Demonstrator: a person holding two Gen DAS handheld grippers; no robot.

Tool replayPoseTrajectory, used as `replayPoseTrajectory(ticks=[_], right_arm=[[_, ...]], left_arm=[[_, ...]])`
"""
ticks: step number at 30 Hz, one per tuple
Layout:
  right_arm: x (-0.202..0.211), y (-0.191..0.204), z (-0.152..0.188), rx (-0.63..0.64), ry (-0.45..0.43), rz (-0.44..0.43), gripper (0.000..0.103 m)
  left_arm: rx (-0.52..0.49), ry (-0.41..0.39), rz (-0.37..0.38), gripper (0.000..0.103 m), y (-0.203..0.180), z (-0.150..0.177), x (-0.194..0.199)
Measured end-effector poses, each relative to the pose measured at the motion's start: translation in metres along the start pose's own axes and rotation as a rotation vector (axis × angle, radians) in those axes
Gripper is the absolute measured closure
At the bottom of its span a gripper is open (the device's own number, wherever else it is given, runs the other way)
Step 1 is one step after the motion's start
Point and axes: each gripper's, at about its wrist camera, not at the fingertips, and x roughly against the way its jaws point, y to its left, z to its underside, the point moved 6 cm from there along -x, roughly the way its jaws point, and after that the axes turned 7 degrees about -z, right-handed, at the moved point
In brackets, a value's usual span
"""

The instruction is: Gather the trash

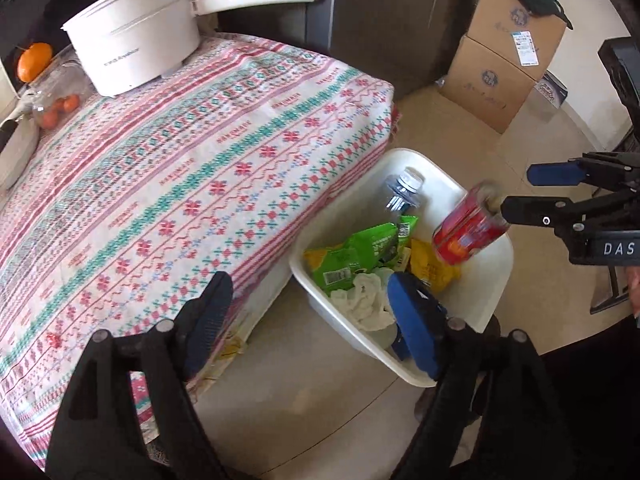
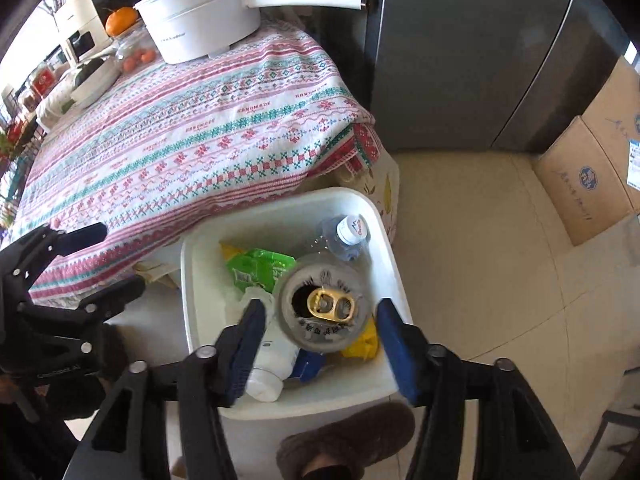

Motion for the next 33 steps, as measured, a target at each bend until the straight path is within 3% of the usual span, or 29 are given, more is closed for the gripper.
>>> replayPoseTrajectory(ticks=[7,12,17,21,26,33], right_arm=[[0.038,0.025,-0.003,0.016,-0.140,-0.015,0.027],[0.069,0.057,0.007,0.048,-0.243,-0.067,0.019],[0.087,0.079,0.021,0.064,-0.312,-0.055,0.015],[0.098,0.091,0.031,0.077,-0.363,-0.021,0.000],[0.113,0.109,0.037,0.120,-0.448,0.049,0.000],[0.117,0.122,0.035,0.142,-0.494,0.065,0.000]], left_arm=[[0.081,-0.063,-0.111,0.007,0.035,0.014,0.035],[0.133,-0.112,-0.192,0.003,0.058,0.029,0.064],[0.213,-0.139,-0.277,0.001,0.084,0.049,0.092],[0.254,-0.170,-0.282,0.001,0.094,0.064,0.108],[0.286,-0.231,-0.317,0.001,0.101,0.073,0.128],[0.310,-0.294,-0.326,0.001,0.106,0.074,0.145]])
